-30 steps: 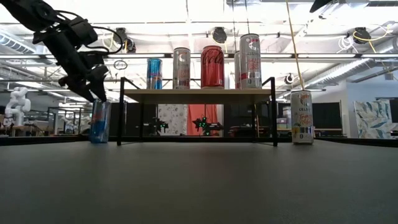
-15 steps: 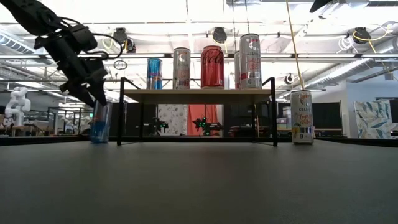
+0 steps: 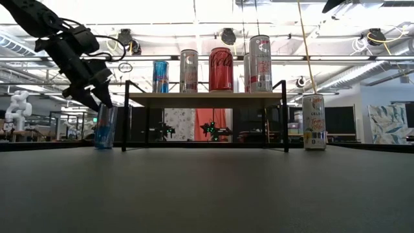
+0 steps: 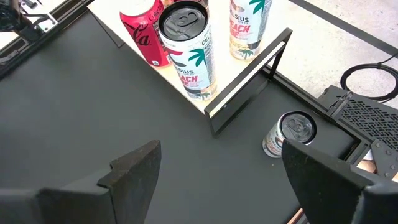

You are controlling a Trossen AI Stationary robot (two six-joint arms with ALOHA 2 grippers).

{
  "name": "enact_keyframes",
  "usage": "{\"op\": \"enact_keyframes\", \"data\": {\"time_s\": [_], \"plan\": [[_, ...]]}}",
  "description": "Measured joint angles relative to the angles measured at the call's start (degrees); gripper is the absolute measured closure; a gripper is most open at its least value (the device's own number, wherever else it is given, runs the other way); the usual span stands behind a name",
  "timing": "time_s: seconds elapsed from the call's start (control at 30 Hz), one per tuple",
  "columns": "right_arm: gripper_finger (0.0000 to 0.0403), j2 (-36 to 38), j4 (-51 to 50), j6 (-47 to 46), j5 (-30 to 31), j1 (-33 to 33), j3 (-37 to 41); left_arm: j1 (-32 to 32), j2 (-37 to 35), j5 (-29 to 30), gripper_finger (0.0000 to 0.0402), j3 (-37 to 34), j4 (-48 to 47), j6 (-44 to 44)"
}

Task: Place canned beverage on shelf
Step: Put the blue soda can on the shelf aligned with the other blue soda can

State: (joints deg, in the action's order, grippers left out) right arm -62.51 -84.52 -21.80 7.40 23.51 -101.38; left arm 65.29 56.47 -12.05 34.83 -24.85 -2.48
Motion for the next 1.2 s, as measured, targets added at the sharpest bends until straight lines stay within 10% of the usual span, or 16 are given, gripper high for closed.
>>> {"op": "enact_keyframes", "data": {"time_s": [1.2], "plan": [[0.0085,0.0,0.01,0.0,0.0,0.0,0.0,1.12,-0.02,-2.73,0.0065,0.0,-0.46,-0.92]]}}
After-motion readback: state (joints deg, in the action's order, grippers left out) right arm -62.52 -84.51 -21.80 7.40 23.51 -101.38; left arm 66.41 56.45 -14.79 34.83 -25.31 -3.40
